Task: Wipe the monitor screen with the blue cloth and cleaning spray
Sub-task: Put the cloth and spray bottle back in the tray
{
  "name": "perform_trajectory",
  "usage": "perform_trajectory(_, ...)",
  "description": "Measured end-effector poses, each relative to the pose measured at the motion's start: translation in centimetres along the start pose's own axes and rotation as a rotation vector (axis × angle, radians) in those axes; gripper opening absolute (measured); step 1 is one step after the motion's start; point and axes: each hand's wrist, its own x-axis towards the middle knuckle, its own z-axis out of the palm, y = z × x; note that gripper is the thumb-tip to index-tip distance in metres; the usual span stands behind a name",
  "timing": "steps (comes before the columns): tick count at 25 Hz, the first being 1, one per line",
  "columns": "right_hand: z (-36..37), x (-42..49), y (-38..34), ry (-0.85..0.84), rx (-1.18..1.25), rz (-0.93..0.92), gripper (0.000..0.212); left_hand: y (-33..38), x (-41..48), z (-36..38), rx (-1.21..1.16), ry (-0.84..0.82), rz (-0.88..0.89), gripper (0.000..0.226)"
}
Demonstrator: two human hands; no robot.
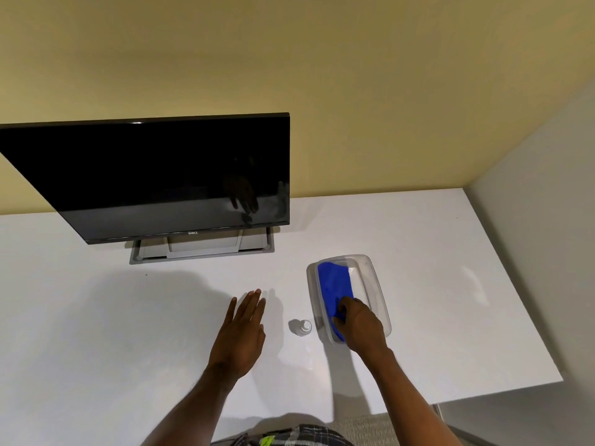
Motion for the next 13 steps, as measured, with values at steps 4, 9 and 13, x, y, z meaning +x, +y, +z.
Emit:
perform_trajectory(4, 0.9, 0.2, -1.2, -0.062, -0.039, -0.041, 0.018, 1.0, -0.9, 2.3, -0.074, -0.152, -0.128, 0.075)
perform_trajectory(9, -0.4, 1.8, -0.2, -0.115, 0.144, -0.034, 0.02, 2.3, -2.2, 4.7, -0.191, -0.233, -0.165, 0.072)
perform_trajectory(13, -0.6, 3.6, 0.3, 0.099, 0.183, -0.115, 0.057, 2.3, -2.9, 5.6, -0.164, -0.196, -0.162, 0.077)
